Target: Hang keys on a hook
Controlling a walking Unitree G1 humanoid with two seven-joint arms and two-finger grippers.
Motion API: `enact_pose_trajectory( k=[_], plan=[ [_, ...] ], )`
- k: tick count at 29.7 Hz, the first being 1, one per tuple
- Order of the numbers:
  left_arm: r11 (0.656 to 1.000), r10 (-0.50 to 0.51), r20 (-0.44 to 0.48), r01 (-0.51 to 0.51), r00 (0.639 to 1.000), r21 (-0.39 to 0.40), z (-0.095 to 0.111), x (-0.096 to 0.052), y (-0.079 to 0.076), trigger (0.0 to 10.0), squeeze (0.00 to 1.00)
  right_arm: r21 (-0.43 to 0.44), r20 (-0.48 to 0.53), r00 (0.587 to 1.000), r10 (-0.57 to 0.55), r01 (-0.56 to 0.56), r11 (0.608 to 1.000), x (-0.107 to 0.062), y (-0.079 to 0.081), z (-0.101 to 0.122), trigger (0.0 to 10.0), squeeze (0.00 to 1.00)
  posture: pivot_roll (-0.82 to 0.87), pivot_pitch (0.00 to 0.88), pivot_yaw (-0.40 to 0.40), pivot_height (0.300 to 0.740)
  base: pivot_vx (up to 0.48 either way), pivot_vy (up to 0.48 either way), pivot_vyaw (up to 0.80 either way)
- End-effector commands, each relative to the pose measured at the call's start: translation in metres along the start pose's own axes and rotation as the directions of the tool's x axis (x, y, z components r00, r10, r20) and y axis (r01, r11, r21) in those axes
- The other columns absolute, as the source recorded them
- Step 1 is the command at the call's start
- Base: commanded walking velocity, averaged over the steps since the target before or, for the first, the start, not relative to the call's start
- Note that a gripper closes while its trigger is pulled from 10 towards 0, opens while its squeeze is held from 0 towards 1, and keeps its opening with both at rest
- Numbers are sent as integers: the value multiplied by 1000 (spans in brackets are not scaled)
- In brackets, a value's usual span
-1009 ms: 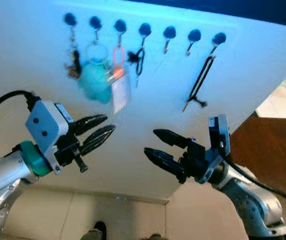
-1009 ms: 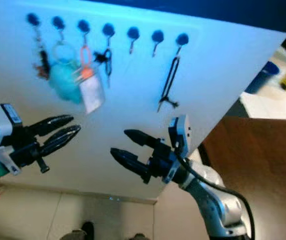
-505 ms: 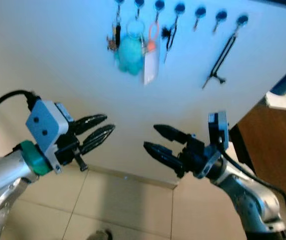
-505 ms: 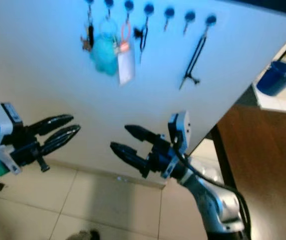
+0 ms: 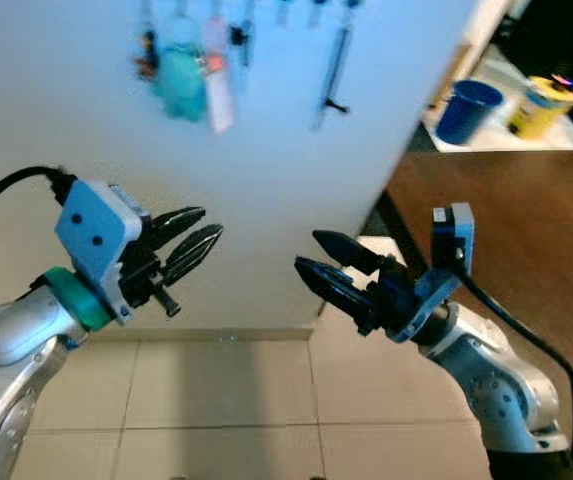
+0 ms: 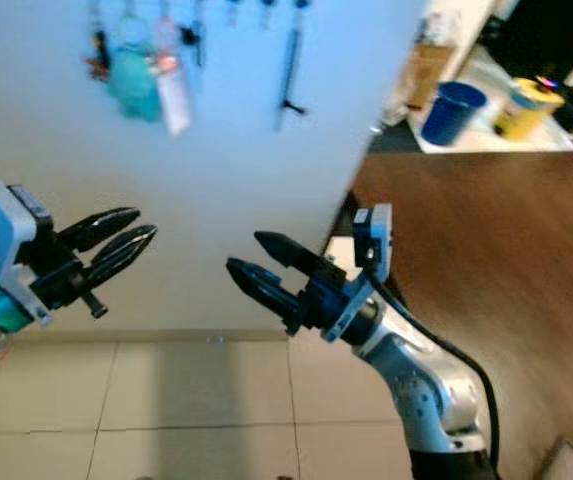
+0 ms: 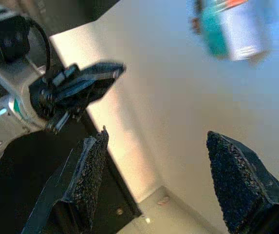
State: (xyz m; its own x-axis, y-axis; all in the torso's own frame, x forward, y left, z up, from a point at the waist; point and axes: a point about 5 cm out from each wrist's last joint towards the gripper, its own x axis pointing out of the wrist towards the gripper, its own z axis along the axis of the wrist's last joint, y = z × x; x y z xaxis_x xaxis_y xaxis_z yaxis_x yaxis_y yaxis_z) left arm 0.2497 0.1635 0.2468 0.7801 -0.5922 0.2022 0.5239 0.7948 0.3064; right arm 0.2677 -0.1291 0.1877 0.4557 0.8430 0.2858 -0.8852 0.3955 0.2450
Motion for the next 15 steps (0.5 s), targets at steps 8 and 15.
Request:
enact_pose_trajectory(
  k=[8,15],
  plan=[
    [997,64,-101,-68,993,-38,-30,7,-3,10000,0,32,-56,997,-47,49,998,0,-6,-22,10000,0,50,0,10,740,0,0,-800],
    [998,-29,-80,24,996,-61,-28,4,-13,10000,0,40,-85,996,-23,27,999,1,-1,-30,10000,0,57,0,9,740,0,0,-800]
  ],
)
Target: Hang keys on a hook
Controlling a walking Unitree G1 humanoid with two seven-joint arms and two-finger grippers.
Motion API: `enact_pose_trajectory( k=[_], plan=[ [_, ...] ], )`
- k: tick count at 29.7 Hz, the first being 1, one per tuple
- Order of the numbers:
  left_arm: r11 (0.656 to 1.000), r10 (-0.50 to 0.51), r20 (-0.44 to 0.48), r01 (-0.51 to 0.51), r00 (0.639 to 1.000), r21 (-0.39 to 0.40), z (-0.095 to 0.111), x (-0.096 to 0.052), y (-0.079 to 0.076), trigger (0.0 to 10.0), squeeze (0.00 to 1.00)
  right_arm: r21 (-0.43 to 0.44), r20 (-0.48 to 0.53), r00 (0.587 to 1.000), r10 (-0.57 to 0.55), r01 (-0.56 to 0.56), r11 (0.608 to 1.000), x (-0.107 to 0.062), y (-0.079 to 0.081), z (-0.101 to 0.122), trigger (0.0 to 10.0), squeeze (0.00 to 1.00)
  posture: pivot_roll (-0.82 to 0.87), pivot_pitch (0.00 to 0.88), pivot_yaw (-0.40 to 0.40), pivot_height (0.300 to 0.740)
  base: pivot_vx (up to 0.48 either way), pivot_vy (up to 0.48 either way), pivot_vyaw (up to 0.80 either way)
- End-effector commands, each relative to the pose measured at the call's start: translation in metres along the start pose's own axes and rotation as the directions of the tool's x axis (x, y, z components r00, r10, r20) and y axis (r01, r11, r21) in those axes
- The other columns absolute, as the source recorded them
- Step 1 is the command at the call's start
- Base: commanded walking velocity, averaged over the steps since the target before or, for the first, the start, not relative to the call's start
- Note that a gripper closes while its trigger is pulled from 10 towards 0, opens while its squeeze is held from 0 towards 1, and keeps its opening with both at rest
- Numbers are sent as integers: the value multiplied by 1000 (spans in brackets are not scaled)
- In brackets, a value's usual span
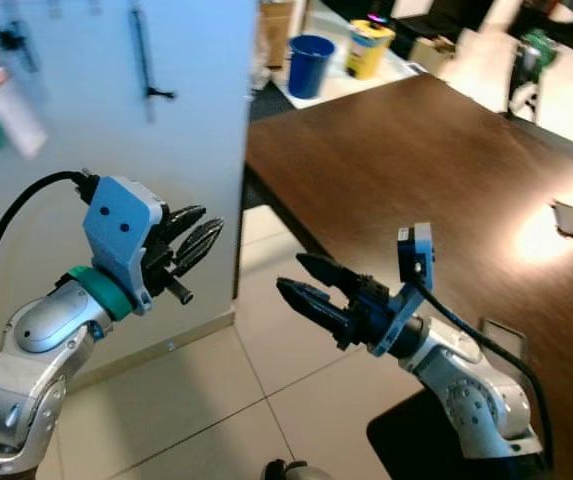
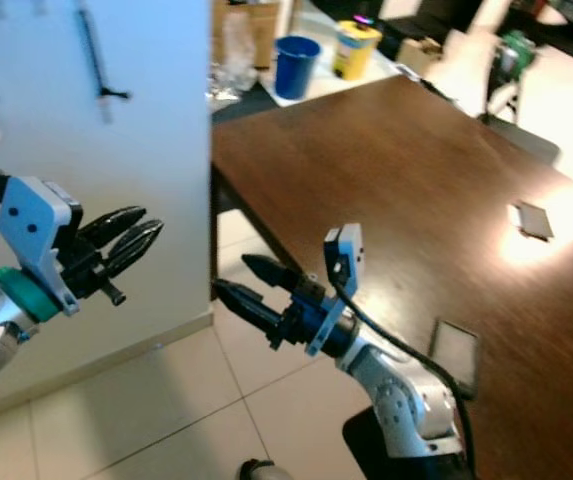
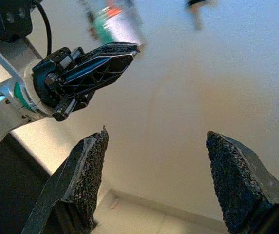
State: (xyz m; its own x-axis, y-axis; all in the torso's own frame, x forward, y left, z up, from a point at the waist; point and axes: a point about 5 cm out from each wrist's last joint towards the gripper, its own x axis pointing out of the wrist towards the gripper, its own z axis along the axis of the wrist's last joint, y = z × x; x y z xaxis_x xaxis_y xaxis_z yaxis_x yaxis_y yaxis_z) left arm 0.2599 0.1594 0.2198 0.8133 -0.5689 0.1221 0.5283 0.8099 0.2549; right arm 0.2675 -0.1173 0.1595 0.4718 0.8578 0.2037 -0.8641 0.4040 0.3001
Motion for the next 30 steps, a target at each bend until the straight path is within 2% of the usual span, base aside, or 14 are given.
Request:
enact_pose_trajectory(
  k=[1,8,12,18,25,30],
  plan=[
    [997,-71,3,71,997,-10,-1,-3,-9,10000,0,-7,-4,1000,9,-9,1000,-1,1,1,10000,0,57,0,9,740,0,0,-800],
    [997,-77,-41,77,996,-17,-23,2,-19,10000,0,3,-12,1000,-16,16,1000,3,-1,-10,10000,0,39,0,15,740,0,0,-800],
    [996,-82,-24,81,996,-28,-24,7,-23,10000,0,-1,-22,1000,-22,22,1000,3,-5,-12,10000,0,22,0,17,740,0,0,-800],
    [995,-92,-16,91,996,-37,-26,13,-23,10000,0,-9,-33,999,-21,21,1000,6,-8,-15,10000,0,16,0,28,740,0,0,-800],
    [996,-81,-27,80,996,-31,-31,10,-20,10000,0,-6,-44,999,-8,8,1000,10,-8,-19,10000,0,21,0,18,740,0,0,-800],
    [997,-69,-42,67,997,-40,-38,9,-20,10000,0,15,-50,999,-8,9,1000,7,-9,-21,10000,0,15,0,8,740,0,0,-800]
  ],
)
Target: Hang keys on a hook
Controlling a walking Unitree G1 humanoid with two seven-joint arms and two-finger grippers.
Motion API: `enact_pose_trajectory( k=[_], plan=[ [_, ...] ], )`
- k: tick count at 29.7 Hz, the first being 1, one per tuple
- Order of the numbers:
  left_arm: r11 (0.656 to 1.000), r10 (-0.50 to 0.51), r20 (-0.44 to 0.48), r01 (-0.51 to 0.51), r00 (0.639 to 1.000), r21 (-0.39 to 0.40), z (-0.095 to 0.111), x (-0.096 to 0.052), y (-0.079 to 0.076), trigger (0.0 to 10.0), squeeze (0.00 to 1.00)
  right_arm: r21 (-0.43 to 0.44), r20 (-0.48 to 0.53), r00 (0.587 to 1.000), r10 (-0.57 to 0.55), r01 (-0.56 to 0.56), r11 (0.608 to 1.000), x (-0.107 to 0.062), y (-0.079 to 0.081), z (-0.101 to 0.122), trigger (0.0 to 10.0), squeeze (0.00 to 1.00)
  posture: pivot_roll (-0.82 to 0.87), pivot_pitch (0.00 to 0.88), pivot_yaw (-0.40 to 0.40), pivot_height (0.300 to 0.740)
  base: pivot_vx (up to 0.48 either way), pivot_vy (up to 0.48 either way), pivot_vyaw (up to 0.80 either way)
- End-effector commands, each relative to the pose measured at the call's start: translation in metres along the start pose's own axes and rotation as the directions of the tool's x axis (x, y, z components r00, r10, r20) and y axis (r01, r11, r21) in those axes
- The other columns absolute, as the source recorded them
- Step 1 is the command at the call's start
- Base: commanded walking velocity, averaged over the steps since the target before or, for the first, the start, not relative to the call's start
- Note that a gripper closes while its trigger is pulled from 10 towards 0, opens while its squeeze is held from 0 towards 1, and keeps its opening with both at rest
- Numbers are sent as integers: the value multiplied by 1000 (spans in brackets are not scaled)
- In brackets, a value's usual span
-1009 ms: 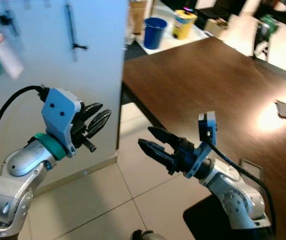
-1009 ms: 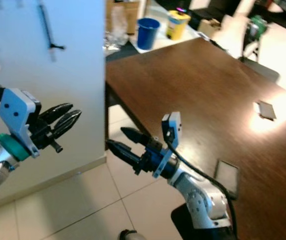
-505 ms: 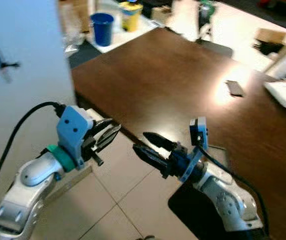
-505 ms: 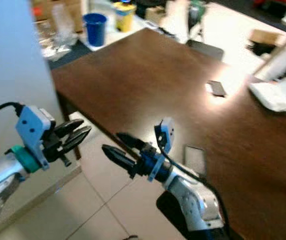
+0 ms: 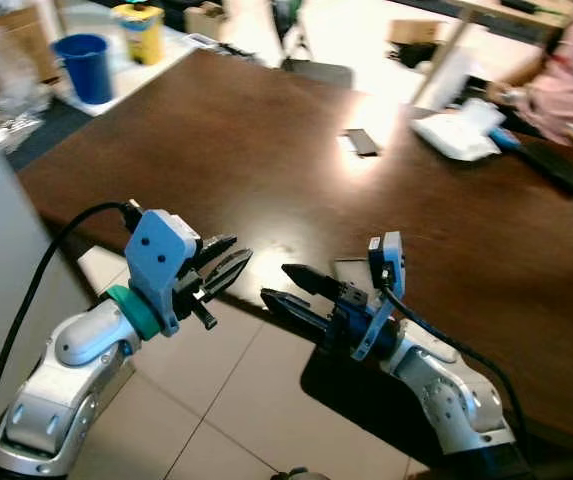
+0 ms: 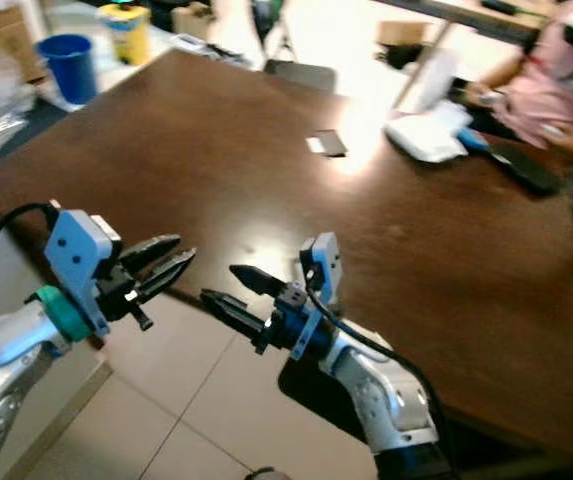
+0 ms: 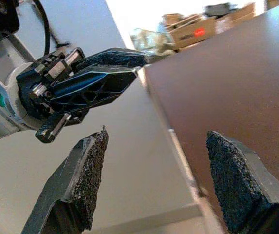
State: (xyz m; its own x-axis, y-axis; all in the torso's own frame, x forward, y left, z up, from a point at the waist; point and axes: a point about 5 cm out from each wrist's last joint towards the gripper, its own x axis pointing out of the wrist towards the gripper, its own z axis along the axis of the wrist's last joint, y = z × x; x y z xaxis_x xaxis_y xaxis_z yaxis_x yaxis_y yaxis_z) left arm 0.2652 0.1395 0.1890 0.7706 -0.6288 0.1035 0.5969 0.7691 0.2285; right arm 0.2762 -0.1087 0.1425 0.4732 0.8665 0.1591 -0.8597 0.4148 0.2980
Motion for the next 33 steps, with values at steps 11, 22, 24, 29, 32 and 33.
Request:
enact_pose_trajectory(
  k=[11,22,24,29,32,33],
  plan=[
    [999,19,6,-19,1000,-30,-6,9,-9,10000,0,6,-24,1000,-21,21,1000,-13,-9,2,10000,0,11,0,0,740,0,0,-800],
    [999,18,-20,-17,1000,34,-1,1,8,10000,0,15,20,999,39,-39,999,4,1,1,10000,0,87,0,57,740,0,0,-800],
    [999,18,-26,-17,1000,38,0,-1,11,10000,0,16,29,998,47,-48,999,7,3,1,10000,0,91,0,62,740,0,0,-800],
    [998,10,-61,-7,998,57,1,-11,23,10000,0,24,73,996,59,-61,998,20,10,-1,10000,0,104,0,97,740,0,0,-800],
    [999,10,-92,-7,996,38,0,-16,27,10000,0,27,86,995,59,-61,998,26,13,-3,10000,0,116,0,96,740,0,0,-800],
    [999,11,-112,-7,994,35,-2,-17,27,10000,0,28,86,995,58,-61,998,27,14,-3,10000,0,119,0,95,740,0,0,-800]
  ],
)
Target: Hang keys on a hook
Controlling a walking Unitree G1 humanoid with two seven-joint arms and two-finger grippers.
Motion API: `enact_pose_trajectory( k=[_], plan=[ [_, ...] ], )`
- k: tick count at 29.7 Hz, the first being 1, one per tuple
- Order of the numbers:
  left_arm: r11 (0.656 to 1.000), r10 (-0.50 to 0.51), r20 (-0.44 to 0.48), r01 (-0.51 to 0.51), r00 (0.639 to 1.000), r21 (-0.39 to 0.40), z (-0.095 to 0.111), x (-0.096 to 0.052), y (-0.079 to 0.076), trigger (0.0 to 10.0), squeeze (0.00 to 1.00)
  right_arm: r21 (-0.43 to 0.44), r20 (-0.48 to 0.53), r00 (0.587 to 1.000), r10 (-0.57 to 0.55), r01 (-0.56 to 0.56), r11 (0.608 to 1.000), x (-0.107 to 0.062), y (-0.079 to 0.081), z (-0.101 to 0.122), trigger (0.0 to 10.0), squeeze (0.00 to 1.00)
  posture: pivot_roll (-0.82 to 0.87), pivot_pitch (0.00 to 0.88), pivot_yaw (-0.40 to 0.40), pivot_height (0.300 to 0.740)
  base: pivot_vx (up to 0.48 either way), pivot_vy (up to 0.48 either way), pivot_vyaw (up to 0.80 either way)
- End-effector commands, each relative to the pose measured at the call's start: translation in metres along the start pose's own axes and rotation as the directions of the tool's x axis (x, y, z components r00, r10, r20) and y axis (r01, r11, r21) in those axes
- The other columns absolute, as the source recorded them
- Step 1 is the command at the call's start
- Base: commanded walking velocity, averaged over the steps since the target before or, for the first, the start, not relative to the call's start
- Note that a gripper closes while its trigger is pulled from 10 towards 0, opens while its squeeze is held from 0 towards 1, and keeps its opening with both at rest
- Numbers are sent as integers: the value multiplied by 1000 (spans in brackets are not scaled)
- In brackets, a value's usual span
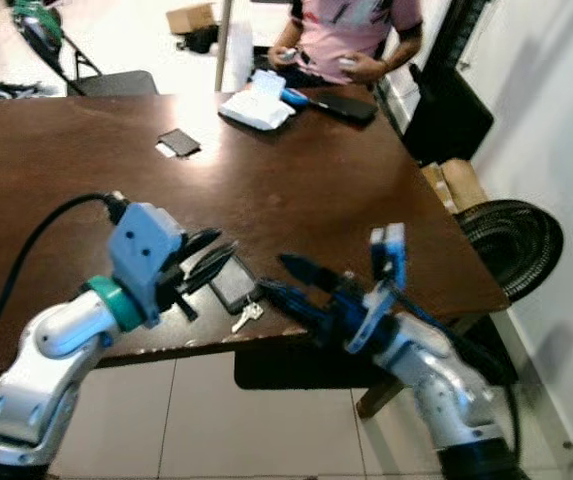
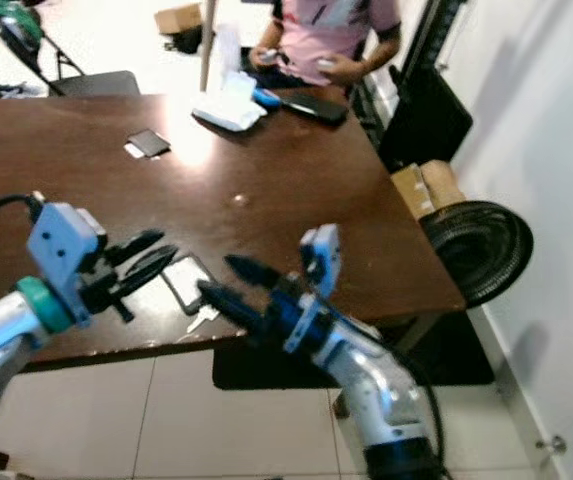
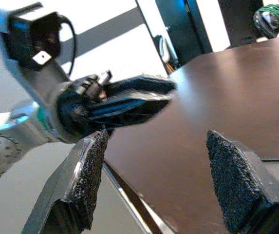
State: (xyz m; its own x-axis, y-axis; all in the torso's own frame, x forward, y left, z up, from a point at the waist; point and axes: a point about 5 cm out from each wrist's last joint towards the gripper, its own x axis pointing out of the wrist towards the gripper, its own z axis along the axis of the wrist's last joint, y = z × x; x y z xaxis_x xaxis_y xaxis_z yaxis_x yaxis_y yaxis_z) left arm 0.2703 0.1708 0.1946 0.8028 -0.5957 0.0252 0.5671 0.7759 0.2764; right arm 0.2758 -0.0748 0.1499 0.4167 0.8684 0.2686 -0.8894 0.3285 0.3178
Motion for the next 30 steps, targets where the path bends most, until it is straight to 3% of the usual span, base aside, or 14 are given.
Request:
enact_pose_trajectory(
  k=[1,4,5,6,7,9,14,18,30],
  plan=[
    [1000,-17,-24,16,1000,-15,-2,-2,-2,10000,0,-11,-4,1000,-24,24,1000,-4,-2,0,10000,0,119,0,95,740,0,0,-800],
    [999,-31,-67,29,997,-30,-8,-1,-6,10000,0,-20,-10,998,-56,56,998,-4,-4,-1,10000,0,117,0,97,740,0,0,-800],
    [1000,-17,-107,14,994,-23,-13,2,-5,10000,0,-77,-13,994,-106,104,992,-3,-7,1,10000,0,108,0,105,740,0,0,0],
    [1000,-17,-107,14,994,-23,-13,2,-5,10000,0,-77,-13,994,-106,104,992,-3,-7,1,10000,0,108,0,105,740,0,0,0],
    [1000,5,-142,-9,990,-22,-18,5,-2,10000,0,-160,-11,985,-171,167,973,-2,-11,4,10000,0,99,0,111,740,0,0,0],
    [999,27,-163,-31,986,-21,-21,8,1,10000,0,-204,6,977,-215,211,956,-1,-13,7,10000,0,93,0,113,740,0,0,0],
    [996,81,-182,-87,980,-24,-24,9,9,10000,0,-216,34,959,-283,283,934,1,-17,12,10000,0,96,0,98,740,0,0,0],
    [991,126,-177,-132,976,-27,-24,9,10,10000,0,-293,-10,941,-339,321,900,6,-24,10,10000,0,99,0,78,740,0,0,767],
    [991,119,-112,-125,987,-47,-17,17,3,10000,0,-309,-3,935,-355,337,889,6,-26,10,10000,0,76,0,65,740,0,0,781]
  ],
)
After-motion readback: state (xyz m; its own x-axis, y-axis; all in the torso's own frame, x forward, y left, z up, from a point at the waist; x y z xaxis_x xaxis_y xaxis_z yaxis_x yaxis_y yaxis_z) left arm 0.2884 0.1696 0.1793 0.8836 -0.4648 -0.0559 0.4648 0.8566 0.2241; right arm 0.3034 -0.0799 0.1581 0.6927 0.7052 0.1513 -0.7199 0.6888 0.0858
